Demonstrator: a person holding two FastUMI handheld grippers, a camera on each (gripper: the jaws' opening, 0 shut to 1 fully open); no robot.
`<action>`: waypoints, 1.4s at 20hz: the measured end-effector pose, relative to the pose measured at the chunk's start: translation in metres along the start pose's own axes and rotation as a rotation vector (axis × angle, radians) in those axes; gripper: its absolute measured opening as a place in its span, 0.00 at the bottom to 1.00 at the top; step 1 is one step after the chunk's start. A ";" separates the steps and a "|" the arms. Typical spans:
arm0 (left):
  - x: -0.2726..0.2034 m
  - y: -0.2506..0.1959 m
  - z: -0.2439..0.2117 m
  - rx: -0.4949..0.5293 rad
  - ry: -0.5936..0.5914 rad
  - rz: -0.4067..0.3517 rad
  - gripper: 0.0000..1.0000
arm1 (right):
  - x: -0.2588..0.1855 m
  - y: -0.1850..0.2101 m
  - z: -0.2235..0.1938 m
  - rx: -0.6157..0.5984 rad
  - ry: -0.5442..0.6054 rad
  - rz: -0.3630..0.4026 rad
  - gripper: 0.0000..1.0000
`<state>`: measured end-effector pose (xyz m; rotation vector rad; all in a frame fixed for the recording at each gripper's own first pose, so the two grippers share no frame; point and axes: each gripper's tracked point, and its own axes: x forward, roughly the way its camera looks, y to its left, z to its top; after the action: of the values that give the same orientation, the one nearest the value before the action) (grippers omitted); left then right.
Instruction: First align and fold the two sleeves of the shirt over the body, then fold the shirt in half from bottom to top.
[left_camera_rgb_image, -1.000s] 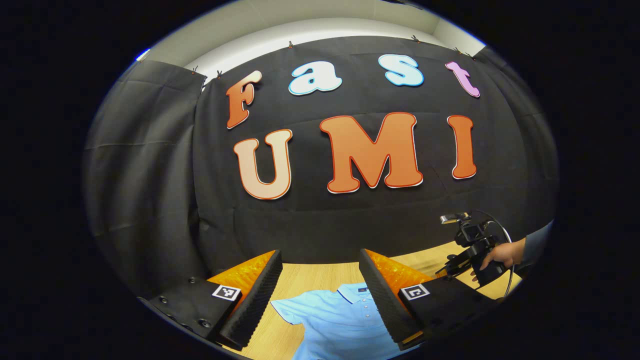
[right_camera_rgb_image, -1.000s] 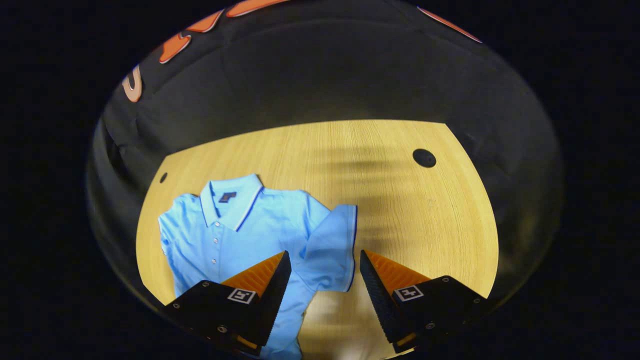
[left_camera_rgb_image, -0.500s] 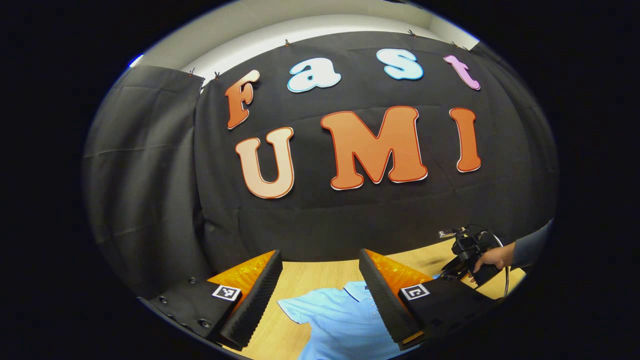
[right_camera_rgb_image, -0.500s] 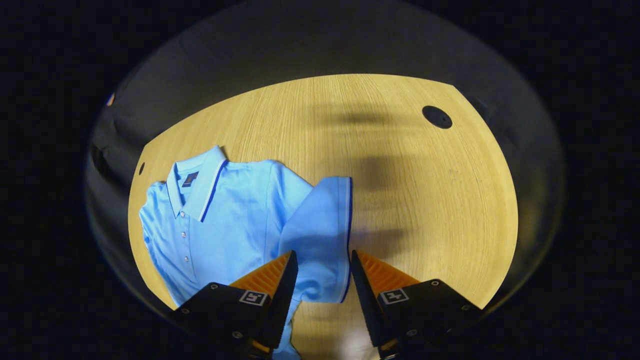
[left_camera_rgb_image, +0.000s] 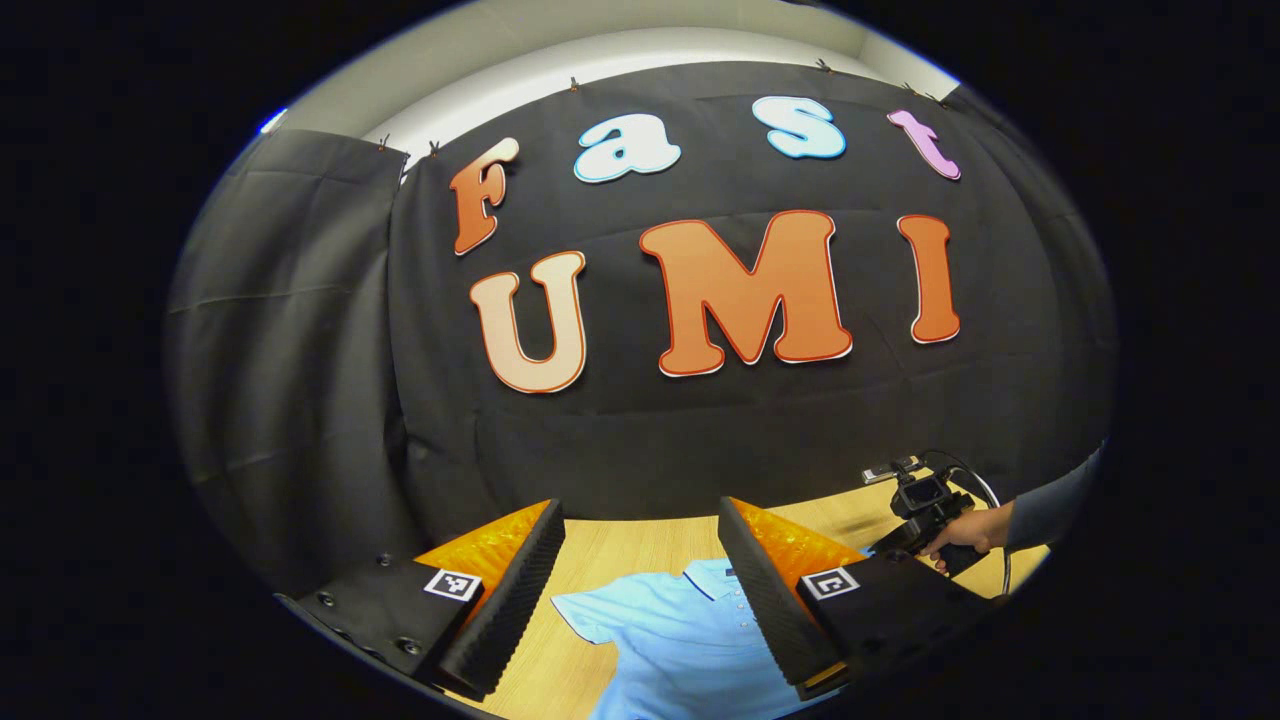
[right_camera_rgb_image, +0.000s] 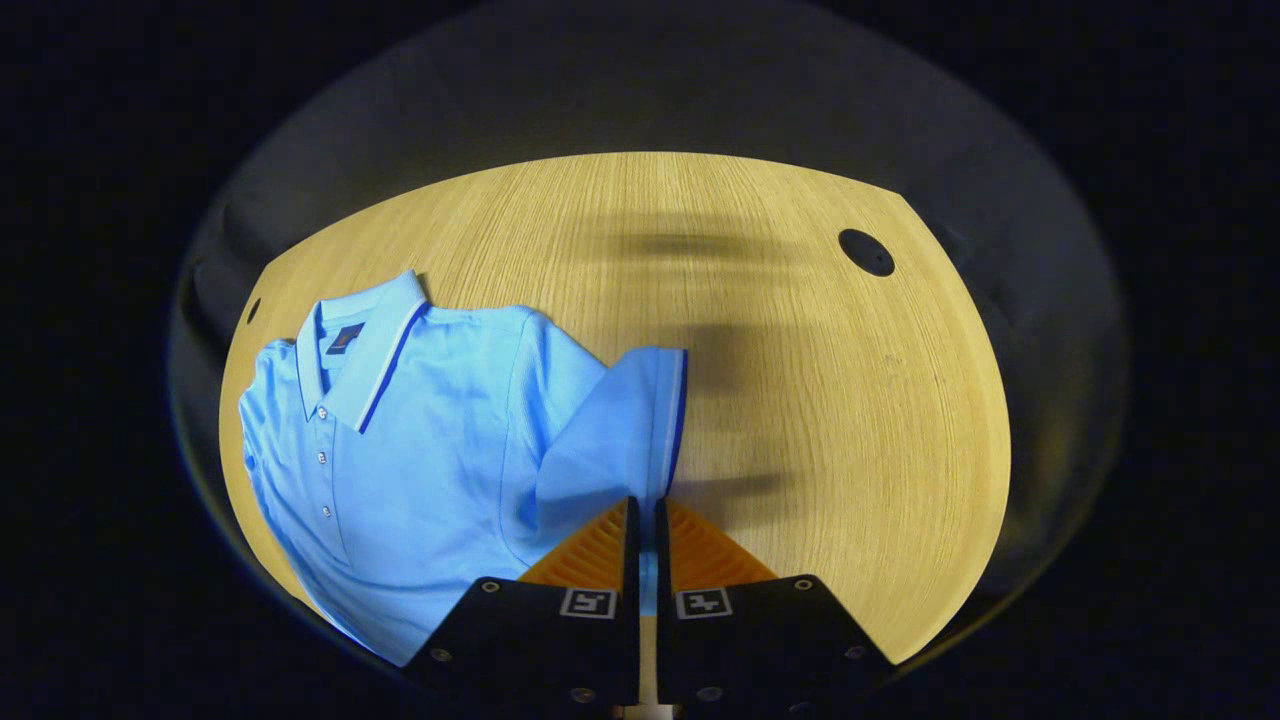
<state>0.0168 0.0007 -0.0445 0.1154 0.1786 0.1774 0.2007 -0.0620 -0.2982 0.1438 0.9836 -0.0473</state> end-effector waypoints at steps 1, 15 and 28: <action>-0.001 0.000 0.003 0.004 -0.007 -0.001 1.00 | -0.002 0.009 0.003 0.053 -0.003 0.070 0.04; -0.021 0.028 -0.001 -0.012 -0.011 0.076 1.00 | -0.078 0.118 0.042 -0.026 -0.196 0.383 0.02; 0.044 0.096 -0.093 -0.231 0.225 0.016 1.00 | -0.075 0.195 0.007 -0.094 -0.128 0.367 0.31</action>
<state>0.0266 0.1122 -0.1302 -0.1341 0.3798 0.2254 0.1852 0.1280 -0.2122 0.2304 0.8182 0.3223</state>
